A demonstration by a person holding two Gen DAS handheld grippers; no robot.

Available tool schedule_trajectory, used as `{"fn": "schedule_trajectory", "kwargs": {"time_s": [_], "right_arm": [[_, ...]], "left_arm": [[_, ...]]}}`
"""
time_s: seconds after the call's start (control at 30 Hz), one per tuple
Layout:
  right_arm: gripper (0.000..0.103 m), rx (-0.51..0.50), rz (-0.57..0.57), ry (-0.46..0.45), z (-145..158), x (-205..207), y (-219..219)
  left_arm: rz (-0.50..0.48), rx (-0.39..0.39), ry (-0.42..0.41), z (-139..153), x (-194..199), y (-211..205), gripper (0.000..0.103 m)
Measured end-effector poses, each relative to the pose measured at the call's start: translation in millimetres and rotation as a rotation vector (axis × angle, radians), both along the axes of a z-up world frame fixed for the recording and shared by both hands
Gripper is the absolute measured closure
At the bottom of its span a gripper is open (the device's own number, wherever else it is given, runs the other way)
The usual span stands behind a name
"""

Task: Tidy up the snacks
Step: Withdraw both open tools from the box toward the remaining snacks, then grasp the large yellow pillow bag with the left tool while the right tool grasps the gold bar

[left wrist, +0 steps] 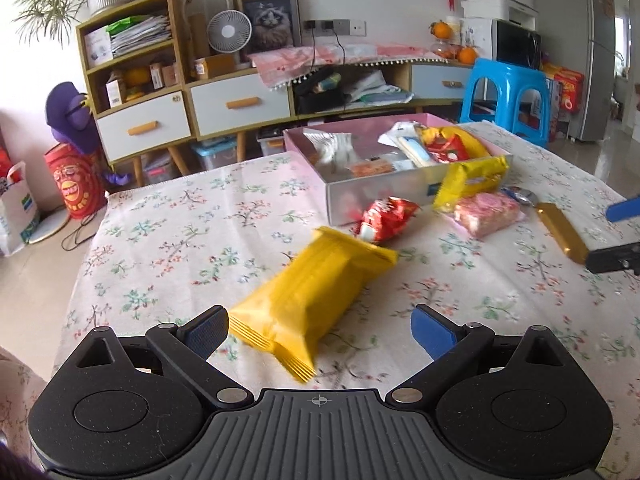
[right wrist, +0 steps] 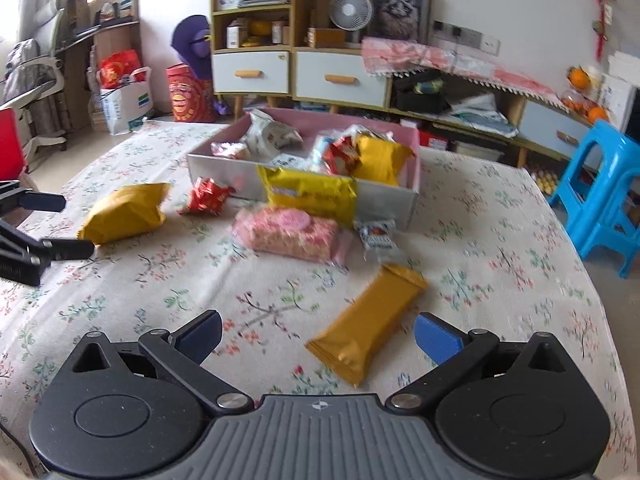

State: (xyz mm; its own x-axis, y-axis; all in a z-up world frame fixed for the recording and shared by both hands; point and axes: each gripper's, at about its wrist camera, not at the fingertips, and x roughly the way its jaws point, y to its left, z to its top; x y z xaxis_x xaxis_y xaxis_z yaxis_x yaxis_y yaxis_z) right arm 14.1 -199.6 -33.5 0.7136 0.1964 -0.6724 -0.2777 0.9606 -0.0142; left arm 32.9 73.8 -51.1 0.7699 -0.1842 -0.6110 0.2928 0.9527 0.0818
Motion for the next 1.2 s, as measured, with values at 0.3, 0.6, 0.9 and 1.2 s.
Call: {"fn": "schedule_trajectory", "kwargs": {"time_s": [0.3,0.6,0.9,1.2], "right_arm": [[0.009,0.005,-0.075,0.040,-12,7,-6],[0.008,0.009,-0.102,0.097,-31,30,-6],[0.017,0.015,-0.090,0.068,-32,35,-6],[0.050,0.029,-0.048,0.052,-24,32,-3]], "left_arm": [[-0.027,-0.058,0.041,-7,38,13,0.004],[-0.030,-0.125,0.130,-23,60,21,0.004],[-0.065,-0.120,0.150,-27,61,14,0.008],[-0.061,-0.088,0.143,-26,58,8,0.036]]}}
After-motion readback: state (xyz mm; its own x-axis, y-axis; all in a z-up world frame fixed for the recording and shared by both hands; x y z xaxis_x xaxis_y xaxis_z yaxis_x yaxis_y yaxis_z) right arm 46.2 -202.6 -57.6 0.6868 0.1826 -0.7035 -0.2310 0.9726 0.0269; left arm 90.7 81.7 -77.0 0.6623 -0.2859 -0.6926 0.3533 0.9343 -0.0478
